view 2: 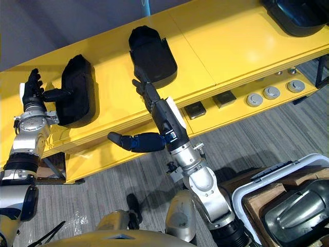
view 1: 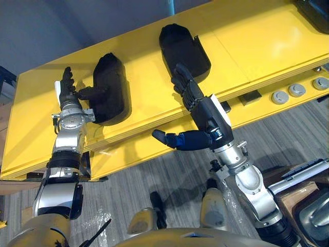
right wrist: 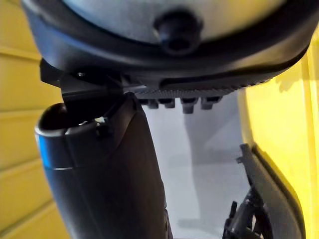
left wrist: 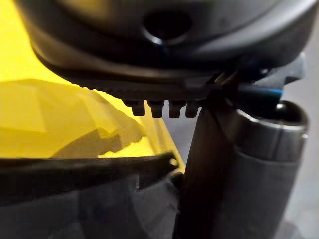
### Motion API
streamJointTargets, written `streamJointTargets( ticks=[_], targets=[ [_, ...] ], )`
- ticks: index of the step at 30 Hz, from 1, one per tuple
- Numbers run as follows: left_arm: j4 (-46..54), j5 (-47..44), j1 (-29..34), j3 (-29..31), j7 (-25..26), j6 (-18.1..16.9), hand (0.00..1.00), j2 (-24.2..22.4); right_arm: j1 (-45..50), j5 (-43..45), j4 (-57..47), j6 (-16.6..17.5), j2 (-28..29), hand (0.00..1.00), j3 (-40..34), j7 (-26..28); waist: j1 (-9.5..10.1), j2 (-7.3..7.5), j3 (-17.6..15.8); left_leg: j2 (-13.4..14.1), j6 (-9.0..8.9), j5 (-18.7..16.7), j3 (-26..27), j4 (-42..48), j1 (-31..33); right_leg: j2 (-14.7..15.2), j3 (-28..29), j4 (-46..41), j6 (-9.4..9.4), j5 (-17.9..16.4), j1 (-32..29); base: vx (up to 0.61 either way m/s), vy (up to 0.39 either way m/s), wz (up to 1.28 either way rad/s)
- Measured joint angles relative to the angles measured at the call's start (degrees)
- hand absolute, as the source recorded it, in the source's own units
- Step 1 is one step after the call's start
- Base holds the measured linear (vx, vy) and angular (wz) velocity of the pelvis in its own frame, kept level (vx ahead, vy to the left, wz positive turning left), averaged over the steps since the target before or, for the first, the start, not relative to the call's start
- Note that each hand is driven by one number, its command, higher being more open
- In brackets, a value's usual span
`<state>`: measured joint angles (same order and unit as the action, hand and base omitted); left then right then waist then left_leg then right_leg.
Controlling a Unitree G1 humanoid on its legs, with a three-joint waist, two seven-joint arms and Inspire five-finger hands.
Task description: Walk over and take three plastic housings, then place them on the shelf
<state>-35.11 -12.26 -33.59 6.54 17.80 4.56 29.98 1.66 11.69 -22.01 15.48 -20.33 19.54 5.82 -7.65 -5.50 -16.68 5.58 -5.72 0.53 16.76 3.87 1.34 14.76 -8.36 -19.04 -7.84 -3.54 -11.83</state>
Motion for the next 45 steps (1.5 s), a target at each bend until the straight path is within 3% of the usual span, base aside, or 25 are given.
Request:
streamJointTargets(
  ticks=[6,11,15,17,20,25,28,32,36,39,45],
  targets=[
    [0.48,-1.42,-0.06,0.36,0.19,-2.33,1.0,0.08,0.27,-0.06,3.61,0.02,0.55,1.0,-2.57,-0.14,-0.2,-0.01,0.04,0.06,0.07,0.06,-0.98,-1.27,-2.14,-0.7,-1.17,4.11,-0.16,1.46,3.87,0.03,0.008,0.04],
    [6.98,-6.54,-0.07,0.3,-2.0,-3.77,1.0,0.1,0.28,-0.05,3.62,0.32,2.1,1.0,-5.4,-0.11,-0.17,0.08,0.23,0.04,0.14,0.11,-1.72,-2.31,-3.35,-1.08,-2.45,8.04,-0.15,3.11,6.86,0.03,0.019,0.05],
    [26.17,-14.93,0.46,0.24,-8.27,-8.45,1.0,0.37,0.32,2.34,4.85,0.3,2.46,1.0,-4.86,3.81,1.49,0.14,2.15,-0.1,0.15,0.11,-2.03,-3.69,-4.9,-1.31,-3.3,10.66,-0.43,3.67,9.27,0.05,0.016,0.04],
    [34.82,-12.65,0.91,-0.1,-8.46,-10.73,1.0,0.66,-0.05,2.22,7.07,0.12,2.29,1.0,-2.95,4.16,1.85,0.14,4.27,-0.06,0.14,0.1,-2.74,-4.34,-5.93,-1.46,-4.22,11.87,-0.45,3.68,11.14,0.09,-0.007,0.14],
    [37.07,-9.68,1.37,0.26,-7.09,-14.49,1.0,2.41,-0.34,2.17,8.38,-0.24,2.11,1.0,-1.11,3.66,2.91,-0.38,6.24,0.09,0.03,0.01,-2.79,-5.27,-7.73,-1.86,-4.5,13.12,-0.46,3.68,13.2,0.06,-0.009,0.04],
    [38.38,-6.25,11.8,4.7,-1.5,-17.79,1.0,-0.36,-1.68,1.81,8.41,-1.7,2.37,1.0,3.3,2.84,3.97,-0.54,9.5,0.24,-0.06,-0.05,-3.93,-5.34,-7.77,-2.25,-6.14,15.98,-0.66,4.78,15.52,-0.01,-0.005,0.11],
    [42.67,-5.22,23.31,6.16,0.55,-17.73,1.0,-8.98,-3.02,-0.16,9.36,-2.68,3.36,1.0,6.33,2.51,5.53,1.1,10.35,0.25,-0.13,0.06,-5.26,-5.29,-7.56,-2.52,-7.45,18.37,-0.72,5.84,17.17,-0.04,-0.004,0.17],
    [45.09,-7.68,36.59,5.48,-1.51,-17.03,1.0,-17.53,-3.72,-0.11,12.66,-2.74,5.45,1.0,7.21,3.83,8.04,3.69,11.76,0.28,-0.29,0.87,-6.79,-6.26,-6.6,-2.65,-9.34,18.46,-0.63,5.79,17.04,-0.01,-0.011,0.25],
    [45.09,-11.05,46.27,4.6,-4.56,-15.76,1.0,-23.11,-5.66,-0.17,15.54,-2.72,5.87,1.0,8.99,5.39,9.76,4.47,12.23,0.17,-0.35,1.75,-7.83,-7.65,-6.53,-2.65,-10.4,18.45,-0.47,5.68,17.09,-0.01,-0.004,0.14],
    [45.15,-12.61,50.2,3.11,-7.32,-15.76,1.0,-25.73,-6.38,-1.51,17.25,-2.55,6.87,1.0,10.56,6.12,10.78,4.49,12.23,0.19,-0.36,2.17,-8.31,-8.25,-6.45,-2.72,-10.97,18.44,-0.28,5.55,17.12,-0.02,-0.006,0.09],
    [49.51,-15.3,51.77,2.21,-12.67,-16.9,1.0,-26.12,-7.26,-2.38,19.27,-2.2,7.07,1.0,12.72,9.01,11.35,5.08,12.43,0.34,-0.4,2.83,-9.72,-8.67,-5.52,-2.89,-12.49,18.43,-0.1,5.45,17.1,-0.01,-0.011,0.13]
  ],
)
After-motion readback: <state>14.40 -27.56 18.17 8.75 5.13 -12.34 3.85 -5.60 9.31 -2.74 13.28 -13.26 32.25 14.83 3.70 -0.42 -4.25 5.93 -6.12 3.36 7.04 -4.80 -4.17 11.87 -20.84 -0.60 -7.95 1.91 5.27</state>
